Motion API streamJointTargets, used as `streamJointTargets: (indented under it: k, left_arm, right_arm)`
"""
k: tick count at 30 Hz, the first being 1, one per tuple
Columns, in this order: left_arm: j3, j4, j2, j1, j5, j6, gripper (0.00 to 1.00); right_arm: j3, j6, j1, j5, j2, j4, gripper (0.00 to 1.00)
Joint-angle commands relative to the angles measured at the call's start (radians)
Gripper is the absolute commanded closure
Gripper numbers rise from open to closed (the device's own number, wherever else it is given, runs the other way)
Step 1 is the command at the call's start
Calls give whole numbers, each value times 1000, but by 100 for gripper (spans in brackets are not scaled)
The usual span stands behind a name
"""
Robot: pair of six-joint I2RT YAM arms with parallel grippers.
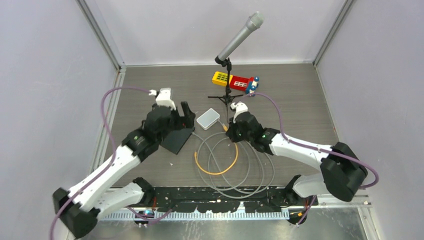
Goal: Insert the plug into the switch port
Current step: Insert the connector into the switch port.
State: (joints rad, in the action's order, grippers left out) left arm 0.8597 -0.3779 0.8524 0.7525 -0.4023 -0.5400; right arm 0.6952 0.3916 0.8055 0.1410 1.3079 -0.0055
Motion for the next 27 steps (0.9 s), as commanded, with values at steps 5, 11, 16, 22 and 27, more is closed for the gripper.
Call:
streamJointTargets:
  k: [5,11,16,22,27]
  left_arm:
    - [18,400,362,-292,573,27,19]
    - [13,582,534,-311,576,74,19]
    - [17,718,658,-373,657,70,21]
    - [22,863,808,-386,761,56,28]
    - [19,873,868,-386,746,72,29]
  right_arm:
    - [105,-152,-28,-189,112,-22,100]
    - [140,-207,-30,-144,181,37,100]
    - [163,-253,-32,-67,218,72,99]
    - [173,-257,-75,-95,252,128,100]
    - [173,-254,-84,-114,280,168,99]
